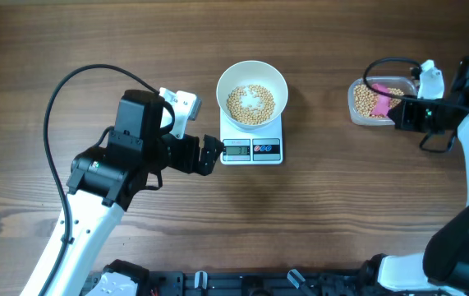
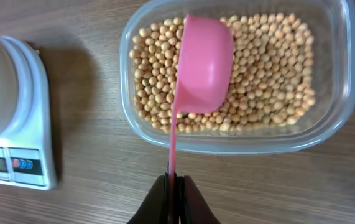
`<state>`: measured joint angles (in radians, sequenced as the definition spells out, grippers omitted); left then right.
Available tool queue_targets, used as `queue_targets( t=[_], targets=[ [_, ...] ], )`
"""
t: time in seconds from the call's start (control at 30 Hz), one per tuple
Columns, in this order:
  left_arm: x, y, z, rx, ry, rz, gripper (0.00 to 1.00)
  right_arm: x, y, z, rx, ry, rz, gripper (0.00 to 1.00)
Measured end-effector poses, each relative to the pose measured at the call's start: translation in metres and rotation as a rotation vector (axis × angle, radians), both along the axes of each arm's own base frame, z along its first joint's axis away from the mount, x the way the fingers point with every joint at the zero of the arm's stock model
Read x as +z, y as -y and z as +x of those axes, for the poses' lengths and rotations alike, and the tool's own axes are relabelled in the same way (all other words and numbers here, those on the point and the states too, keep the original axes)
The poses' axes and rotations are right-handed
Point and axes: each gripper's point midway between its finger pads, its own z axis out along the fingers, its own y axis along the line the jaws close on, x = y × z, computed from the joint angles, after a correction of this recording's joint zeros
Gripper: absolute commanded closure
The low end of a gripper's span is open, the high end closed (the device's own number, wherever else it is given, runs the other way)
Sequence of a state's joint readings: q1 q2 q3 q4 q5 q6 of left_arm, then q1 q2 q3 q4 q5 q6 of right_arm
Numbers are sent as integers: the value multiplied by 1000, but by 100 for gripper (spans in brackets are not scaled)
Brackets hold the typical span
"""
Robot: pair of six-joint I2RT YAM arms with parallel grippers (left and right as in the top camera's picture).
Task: Scoop item into bowl and weigh 150g on scale
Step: 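Dip and drag the pink scoop through the soybeans again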
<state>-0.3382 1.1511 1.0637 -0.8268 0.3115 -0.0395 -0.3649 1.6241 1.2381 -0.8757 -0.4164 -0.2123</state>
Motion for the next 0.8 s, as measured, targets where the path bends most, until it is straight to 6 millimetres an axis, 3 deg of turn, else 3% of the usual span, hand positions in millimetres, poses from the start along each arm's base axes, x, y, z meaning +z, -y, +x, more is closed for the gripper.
queue_targets(
  t=[0.33,0.8],
  targets=[
    [0,0,0,0,0,0,0,0,2,1,-75,6,186,96],
    [0,0,0,0,0,0,0,5,25,-3,-236,-4,312,96]
  ],
)
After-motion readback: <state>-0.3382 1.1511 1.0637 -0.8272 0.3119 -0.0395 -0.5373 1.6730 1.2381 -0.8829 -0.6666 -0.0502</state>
